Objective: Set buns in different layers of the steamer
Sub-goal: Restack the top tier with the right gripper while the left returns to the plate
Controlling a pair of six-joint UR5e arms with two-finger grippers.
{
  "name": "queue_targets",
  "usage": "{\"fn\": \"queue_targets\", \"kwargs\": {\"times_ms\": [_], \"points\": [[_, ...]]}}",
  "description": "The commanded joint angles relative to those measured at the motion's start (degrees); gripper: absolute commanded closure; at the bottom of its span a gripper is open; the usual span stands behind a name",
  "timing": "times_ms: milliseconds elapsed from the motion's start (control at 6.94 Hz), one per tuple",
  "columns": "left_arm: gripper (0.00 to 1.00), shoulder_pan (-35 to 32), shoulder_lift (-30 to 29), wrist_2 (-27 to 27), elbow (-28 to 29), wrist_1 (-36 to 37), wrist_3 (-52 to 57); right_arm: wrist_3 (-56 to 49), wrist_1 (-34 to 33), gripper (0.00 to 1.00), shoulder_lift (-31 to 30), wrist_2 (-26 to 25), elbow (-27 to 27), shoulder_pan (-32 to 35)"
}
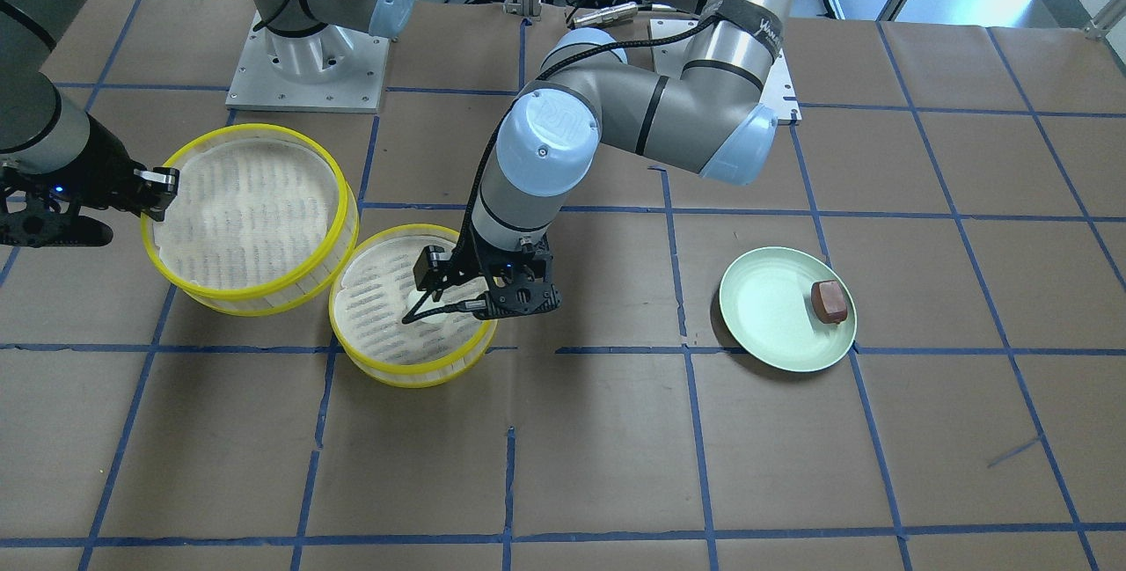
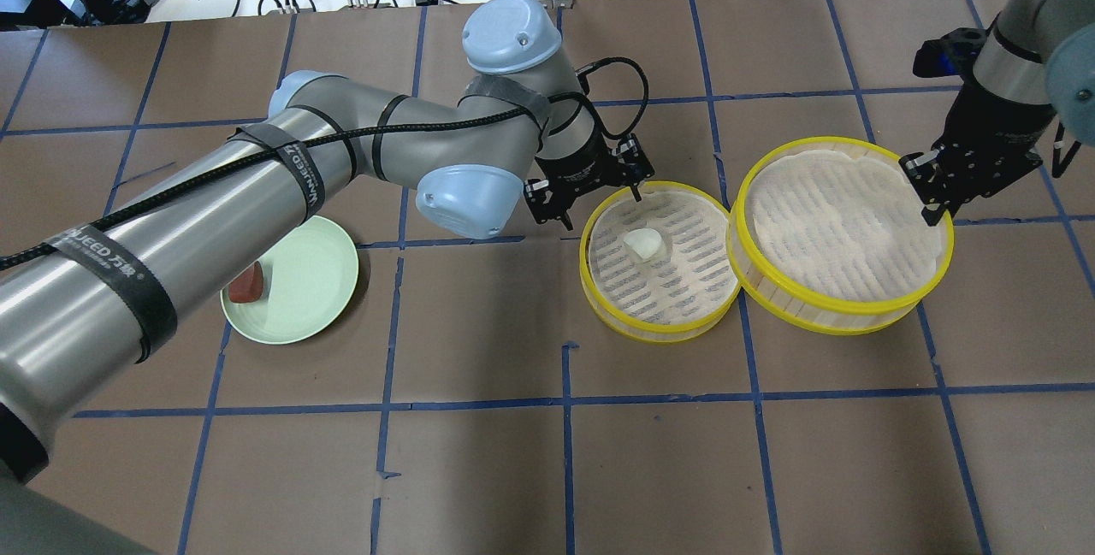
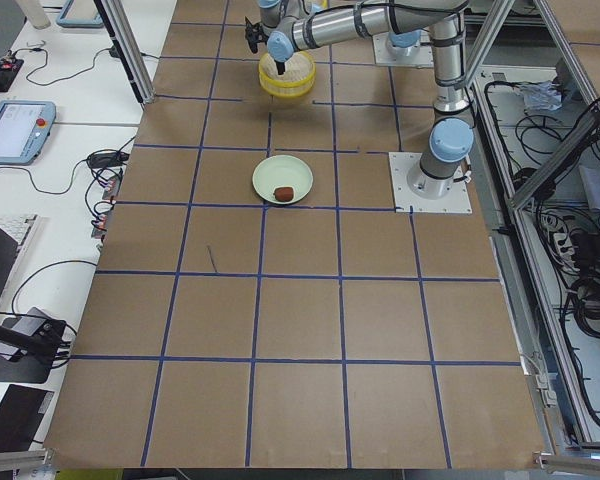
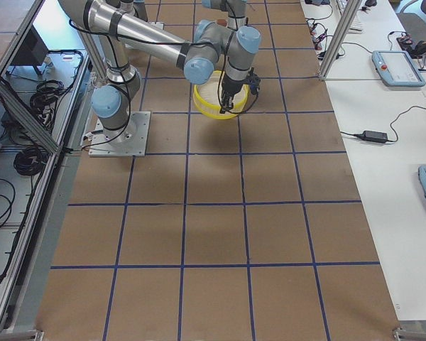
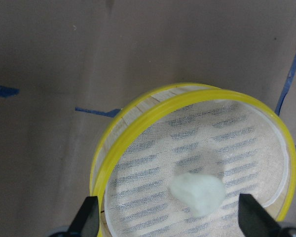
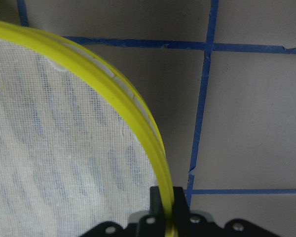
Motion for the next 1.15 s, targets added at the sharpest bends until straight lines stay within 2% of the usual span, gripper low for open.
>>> {"fn": "queue_targets", "kwargs": {"times_ms": [0,144,288,432,721,1009], "points": [[0.01,7.82,3.05,7.03,-1.18,-6.03,10.57,4.06,-3.67,0.94,0.38,1.59,-0.03,4.31],[0.03,12.65,4.37,7.56,-2.67,-8.23,18.13,7.55,-6.23,0.94,0.82,4.47,0.23,7.12],[0.05,17.84,5.6,14.09,-6.08,-8.34,28.3,10.55,-8.26,0.94,2.22,4.85,0.32,10.45],[0.05,22.76,6.57,16.94,-9.24,-7.82,37.8,15.45,-11.5,0.93,3.71,5.03,0.4,13.18],[0.09,31.03,6.84,18.28,-11.03,-7.82,47.17,19.79,-13.63,0.93,5.3,5.38,2.15,15.93],[0.1,33.53,6.84,18.55,-12.52,-7.82,47.04,20.16,-17.05,0.92,5.48,5.29,5.93,16.02]]}}
